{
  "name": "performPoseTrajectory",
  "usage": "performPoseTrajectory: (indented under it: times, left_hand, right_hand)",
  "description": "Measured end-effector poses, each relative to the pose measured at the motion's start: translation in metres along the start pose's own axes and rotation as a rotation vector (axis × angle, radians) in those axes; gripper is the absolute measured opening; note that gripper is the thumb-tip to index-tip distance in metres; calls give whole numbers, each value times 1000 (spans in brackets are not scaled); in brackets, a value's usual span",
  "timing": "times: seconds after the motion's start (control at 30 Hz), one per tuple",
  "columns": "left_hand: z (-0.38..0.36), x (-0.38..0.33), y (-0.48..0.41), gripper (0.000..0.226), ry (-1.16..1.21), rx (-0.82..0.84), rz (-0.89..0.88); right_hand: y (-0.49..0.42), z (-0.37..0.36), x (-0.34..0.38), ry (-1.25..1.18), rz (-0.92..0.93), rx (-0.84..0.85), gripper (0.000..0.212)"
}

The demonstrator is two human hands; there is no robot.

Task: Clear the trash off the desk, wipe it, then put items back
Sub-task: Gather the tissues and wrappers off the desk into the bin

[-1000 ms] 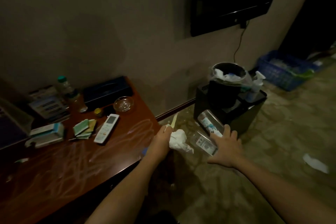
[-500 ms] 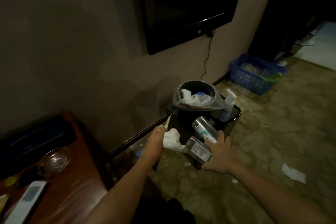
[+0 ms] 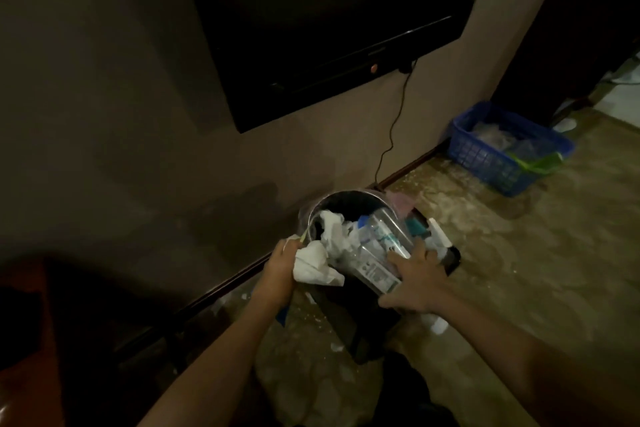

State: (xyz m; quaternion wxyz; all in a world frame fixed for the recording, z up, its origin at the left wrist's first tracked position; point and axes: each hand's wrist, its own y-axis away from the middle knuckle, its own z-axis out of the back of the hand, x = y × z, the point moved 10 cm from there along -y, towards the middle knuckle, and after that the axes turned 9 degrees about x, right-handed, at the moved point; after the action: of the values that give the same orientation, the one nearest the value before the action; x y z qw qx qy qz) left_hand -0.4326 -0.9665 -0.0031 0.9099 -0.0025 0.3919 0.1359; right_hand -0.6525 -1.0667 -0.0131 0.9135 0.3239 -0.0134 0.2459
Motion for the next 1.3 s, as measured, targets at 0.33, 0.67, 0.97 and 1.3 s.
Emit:
performPoseTrajectory:
  times: [0.33,0.67,0.97,1.3]
  left_hand:
    - [16,9,-26,21,30,-380,315]
    - [9,43,-7,28,37,-459,513]
    - [18,69,-48,27,36,-374,468]
    - [1,14,-119,11,27,-327,226]
  right_hand:
    - [-157,47,28,142,321,554,55]
    - [-237,-8,62,617,340,646,94]
    - [-274,-56,52,709,354,407,85]
    - [-242,-2,65,170,531,255,60]
